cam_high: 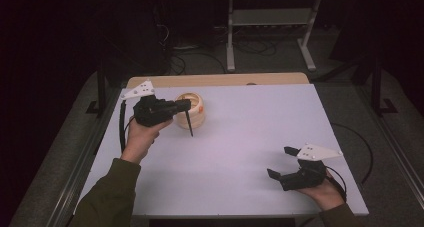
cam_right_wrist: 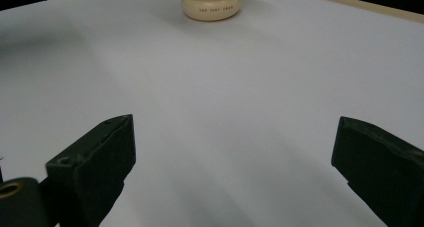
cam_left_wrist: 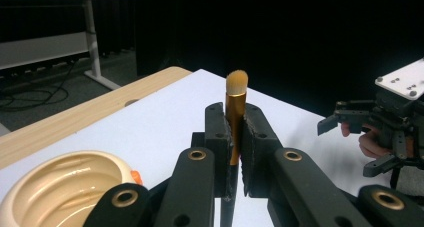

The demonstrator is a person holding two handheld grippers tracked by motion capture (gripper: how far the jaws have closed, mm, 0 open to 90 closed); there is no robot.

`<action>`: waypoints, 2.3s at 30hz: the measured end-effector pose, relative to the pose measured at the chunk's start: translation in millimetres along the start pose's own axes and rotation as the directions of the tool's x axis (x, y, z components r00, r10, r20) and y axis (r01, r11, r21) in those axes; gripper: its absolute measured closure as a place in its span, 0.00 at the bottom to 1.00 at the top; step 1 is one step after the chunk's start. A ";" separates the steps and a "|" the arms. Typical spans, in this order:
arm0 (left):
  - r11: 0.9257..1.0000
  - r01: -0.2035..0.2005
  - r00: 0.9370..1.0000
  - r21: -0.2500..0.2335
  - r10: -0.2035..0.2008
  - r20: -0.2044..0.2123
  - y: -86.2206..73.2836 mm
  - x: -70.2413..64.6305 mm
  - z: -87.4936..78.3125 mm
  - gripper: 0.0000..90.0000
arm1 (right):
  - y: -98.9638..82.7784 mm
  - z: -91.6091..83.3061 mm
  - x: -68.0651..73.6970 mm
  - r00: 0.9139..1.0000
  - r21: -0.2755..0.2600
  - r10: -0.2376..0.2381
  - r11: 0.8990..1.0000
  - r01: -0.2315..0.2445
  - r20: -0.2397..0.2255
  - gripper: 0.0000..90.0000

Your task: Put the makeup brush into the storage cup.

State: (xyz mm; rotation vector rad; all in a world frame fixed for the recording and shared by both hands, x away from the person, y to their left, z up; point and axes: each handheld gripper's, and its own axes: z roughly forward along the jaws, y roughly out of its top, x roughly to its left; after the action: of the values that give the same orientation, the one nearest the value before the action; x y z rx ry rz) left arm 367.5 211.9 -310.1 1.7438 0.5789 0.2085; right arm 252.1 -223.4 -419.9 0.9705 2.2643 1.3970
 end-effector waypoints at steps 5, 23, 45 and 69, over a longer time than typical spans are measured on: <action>1.000 -0.004 1.000 -0.003 0.004 -0.010 4.9 5.1 0.6 0.93 | -1.8 -3.1 -1.4 1.000 -0.013 0.001 1.000 -0.001 0.015 0.04; 1.000 -0.015 0.998 -0.002 0.015 -0.053 16.6 23.4 7.1 0.93 | -6.2 -7.1 -4.6 0.999 -0.029 0.013 1.000 -0.012 0.031 0.03; 0.999 -0.037 0.992 -0.004 0.036 -0.123 28.1 41.8 14.0 0.93 | -6.9 -6.8 -4.5 0.999 -0.025 0.021 0.999 -0.020 0.030 0.04; 0.999 -0.042 0.977 -0.012 0.038 -0.207 27.1 62.0 12.5 0.93 | -7.3 -6.4 -4.3 0.999 -0.025 0.024 0.999 -0.023 0.031 0.04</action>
State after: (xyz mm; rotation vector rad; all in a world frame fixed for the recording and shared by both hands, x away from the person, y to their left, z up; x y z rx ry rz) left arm 433.4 227.1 -297.7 1.7303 0.6913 0.4260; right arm 248.7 -232.8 -423.6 1.0066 2.2151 1.4065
